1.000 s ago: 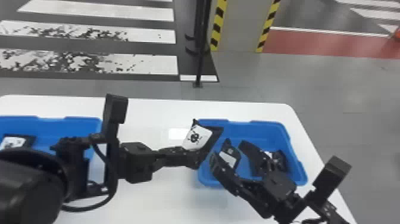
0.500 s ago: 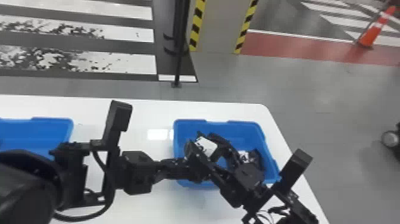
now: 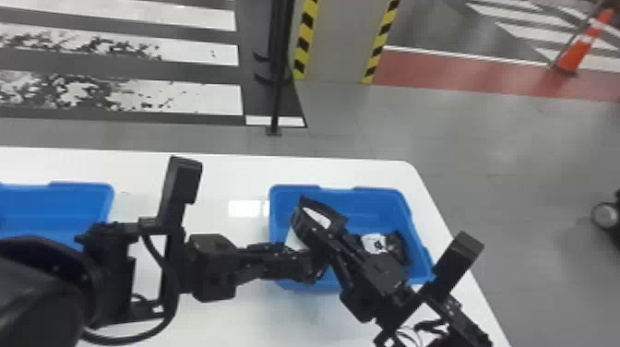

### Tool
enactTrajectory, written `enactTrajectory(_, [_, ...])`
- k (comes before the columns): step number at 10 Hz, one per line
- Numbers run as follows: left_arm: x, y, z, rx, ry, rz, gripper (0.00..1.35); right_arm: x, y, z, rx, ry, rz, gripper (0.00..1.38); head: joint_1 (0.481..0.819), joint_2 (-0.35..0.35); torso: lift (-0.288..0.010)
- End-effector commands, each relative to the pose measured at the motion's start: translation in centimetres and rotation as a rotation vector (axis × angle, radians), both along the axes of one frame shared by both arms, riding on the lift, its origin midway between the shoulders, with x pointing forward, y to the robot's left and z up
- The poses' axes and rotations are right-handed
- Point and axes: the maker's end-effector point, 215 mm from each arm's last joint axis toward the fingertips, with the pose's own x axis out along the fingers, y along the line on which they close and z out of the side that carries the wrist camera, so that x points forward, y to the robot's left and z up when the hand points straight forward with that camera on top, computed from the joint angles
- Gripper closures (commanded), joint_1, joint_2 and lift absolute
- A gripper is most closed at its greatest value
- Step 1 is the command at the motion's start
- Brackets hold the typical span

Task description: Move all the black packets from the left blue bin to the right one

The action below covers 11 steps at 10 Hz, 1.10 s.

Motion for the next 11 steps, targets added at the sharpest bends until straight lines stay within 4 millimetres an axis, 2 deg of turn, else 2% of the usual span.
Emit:
enactTrajectory(1, [0.2, 0.7, -0.2, -0.019, 0.012, 0.022, 0.48, 0.4, -0.2, 0.2, 0.001, -0.007, -0.005, 1.28, 0.695, -0.247, -0.144])
enactTrajectory(2, [0.4, 1.6, -0.6, -0.021, 0.025, 0.046, 0.39, 1.0, -0.8, 0.8, -0.011, -0.023, -0.013, 1.28, 0.695, -0.245, -0.144])
enactTrajectory(4, [1.1, 4.3, -1.5, -0.027, 0.044, 0.112, 0.38, 2.7, -1.9, 0.8, -0.032, -0.037, -0.038, 1.28, 0.695, -0.229, -0.144])
enactTrajectory(6, [0.8, 7.9, -2.7, -0.014, 0.069, 0.196, 0.38, 5.6, -3.5, -1.1, -0.09, -0.029, -0.058, 1.28, 0.695, -0.204, -0.144])
enactTrajectory(8, [-0.5, 11.8, -4.2, 0.012, 0.109, 0.283, 0.38, 9.1, -6.5, -3.4, -0.171, -0.012, -0.102, 1.26, 0.695, -0.168, -0.144])
enactTrajectory(10, [-0.7, 15.0, -4.8, 0.038, 0.117, 0.355, 0.38, 11.4, -9.0, -5.4, -0.239, 0.011, -0.14, 1.0, 0.695, -0.15, -0.144])
enactTrajectory(11, [-0.4, 16.7, -4.9, 0.056, 0.111, 0.391, 0.38, 12.0, -11.2, -6.0, -0.268, 0.022, -0.188, 0.82, 0.695, -0.146, -0.144])
